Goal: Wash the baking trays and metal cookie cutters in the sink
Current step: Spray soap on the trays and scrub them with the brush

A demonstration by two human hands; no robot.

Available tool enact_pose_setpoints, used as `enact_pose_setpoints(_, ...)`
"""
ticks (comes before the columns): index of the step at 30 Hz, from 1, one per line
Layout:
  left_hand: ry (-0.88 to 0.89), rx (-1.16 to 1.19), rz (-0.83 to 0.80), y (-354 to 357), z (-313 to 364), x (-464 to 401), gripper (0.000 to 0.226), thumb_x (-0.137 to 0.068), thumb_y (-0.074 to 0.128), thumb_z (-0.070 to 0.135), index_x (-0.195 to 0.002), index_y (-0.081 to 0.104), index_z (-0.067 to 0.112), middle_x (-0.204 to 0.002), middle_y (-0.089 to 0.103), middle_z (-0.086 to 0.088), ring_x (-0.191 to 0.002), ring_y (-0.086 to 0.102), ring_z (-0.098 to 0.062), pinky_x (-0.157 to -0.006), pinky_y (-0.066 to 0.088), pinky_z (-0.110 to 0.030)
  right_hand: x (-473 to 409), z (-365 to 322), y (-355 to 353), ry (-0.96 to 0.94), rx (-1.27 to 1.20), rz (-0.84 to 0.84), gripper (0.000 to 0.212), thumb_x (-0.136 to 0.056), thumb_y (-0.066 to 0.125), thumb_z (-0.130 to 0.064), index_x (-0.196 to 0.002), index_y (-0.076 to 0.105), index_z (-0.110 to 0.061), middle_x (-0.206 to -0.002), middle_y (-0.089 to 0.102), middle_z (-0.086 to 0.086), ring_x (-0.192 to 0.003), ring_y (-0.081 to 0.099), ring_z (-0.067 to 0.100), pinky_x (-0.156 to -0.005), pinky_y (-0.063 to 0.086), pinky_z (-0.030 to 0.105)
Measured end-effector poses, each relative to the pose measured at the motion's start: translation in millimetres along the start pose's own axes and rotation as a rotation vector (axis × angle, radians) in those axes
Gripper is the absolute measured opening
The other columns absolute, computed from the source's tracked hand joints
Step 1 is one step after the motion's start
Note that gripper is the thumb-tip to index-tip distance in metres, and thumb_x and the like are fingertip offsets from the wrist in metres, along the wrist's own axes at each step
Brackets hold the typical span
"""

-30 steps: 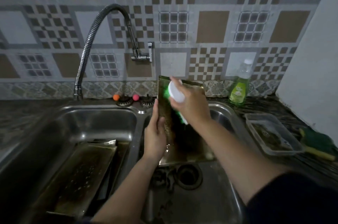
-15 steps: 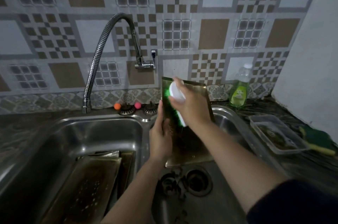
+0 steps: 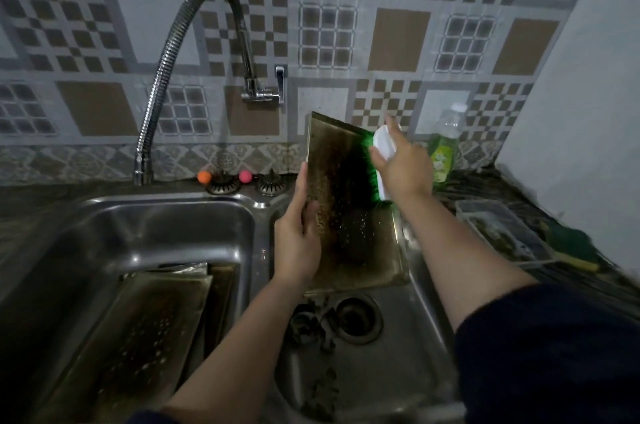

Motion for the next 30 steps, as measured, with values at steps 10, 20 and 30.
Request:
enact_pose_setpoints(10, -0.118, -0.046, 0.089, 10.9, -12.3, 12.2, 0.057, -0.099, 0.041, 0.003, -0.149, 0.027, 0.029, -0.109, 0.040, 0.051, -0.100, 0.038, 0.037, -0.084, 0.029, 0.008, 72.7, 47.8, 39.9, 0.015, -0.078, -0.056, 0.063, -0.091, 0.054, -0.048, -0.145, 0.022, -0.050, -0.098, 0.065, 0.008, -0.089, 0.065, 0.027, -0.060, 0.043, 0.027)
enact_pose_setpoints(20, -0.147, -0.192, 0.081, 56.2, -11.1, 20.0, 0.057, -0.101, 0.041, 0.014, -0.146, 0.024, 0.046, -0.081, 0.057, 0.029, -0.068, 0.056, 0.014, -0.061, 0.039, 0.000, 1.0, 41.9, -4.3, 0.070, -0.469, -0.193, 0.063, -0.091, 0.059, -0.043, -0.146, 0.030, -0.041, -0.152, 0.037, -0.001, -0.121, 0.053, 0.024, -0.082, 0.049, 0.037)
enact_pose_setpoints(30, 0.023, -0.304, -0.102, 94.8, -0.3, 39.3, 0.076, -0.095, 0.044, -0.001, -0.153, 0.007, 0.032, -0.147, 0.041, 0.011, -0.130, 0.043, 0.002, -0.102, 0.038, -0.011, 40.5, 9.5, 3.3, 0.204, -0.568, -0.292, 0.100, -0.078, 0.061, -0.066, -0.151, -0.001, -0.040, -0.157, 0.016, 0.014, -0.134, 0.037, 0.032, -0.103, 0.038, 0.039)
Point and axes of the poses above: each hand's wrist, its own x-axis away from the middle knuckle, its own y-axis out of the palm, z = x × y, the point moved 6 cm from there along -x, towards the middle knuckle
